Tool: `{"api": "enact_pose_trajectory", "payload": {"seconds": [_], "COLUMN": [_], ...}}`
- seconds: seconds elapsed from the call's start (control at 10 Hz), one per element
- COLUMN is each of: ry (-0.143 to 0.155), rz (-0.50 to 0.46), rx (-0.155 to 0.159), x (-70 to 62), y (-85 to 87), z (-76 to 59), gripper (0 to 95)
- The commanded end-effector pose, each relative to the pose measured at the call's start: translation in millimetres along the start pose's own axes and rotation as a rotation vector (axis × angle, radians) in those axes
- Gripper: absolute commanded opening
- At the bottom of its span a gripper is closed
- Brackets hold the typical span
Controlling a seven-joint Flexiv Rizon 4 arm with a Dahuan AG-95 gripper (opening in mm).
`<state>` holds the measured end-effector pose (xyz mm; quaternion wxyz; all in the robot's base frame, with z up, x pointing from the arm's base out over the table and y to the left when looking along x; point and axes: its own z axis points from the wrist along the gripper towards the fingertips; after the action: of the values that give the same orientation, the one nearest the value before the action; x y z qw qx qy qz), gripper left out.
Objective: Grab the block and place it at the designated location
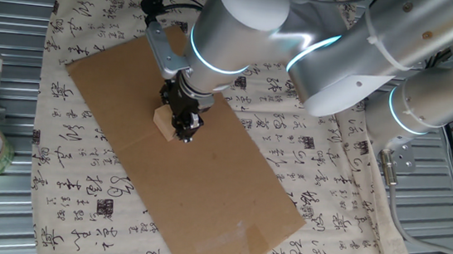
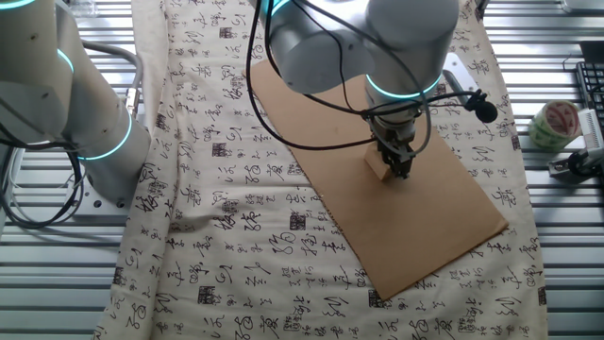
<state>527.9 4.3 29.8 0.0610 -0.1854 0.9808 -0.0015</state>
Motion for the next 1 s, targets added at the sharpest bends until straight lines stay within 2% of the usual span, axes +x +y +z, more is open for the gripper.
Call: {"api": "enact_pose_trajectory", "payload": {"seconds": [0.1, 0.3, 0.6, 1.0], "ry": [-0.002, -0.002, 0.003, -0.001], "rz": [0.001, 0.001, 0.004, 0.01], "rx": [-0.003, -0.001, 0.021, 0.015], "x": [0.6, 0.6, 0.6, 0.6], "y": [-0.1, -0.1, -0.1, 0.0], "z": [0.5, 0.7, 0.7, 0.9], "gripper": [0.0, 0.0, 0.0, 0.0]}}
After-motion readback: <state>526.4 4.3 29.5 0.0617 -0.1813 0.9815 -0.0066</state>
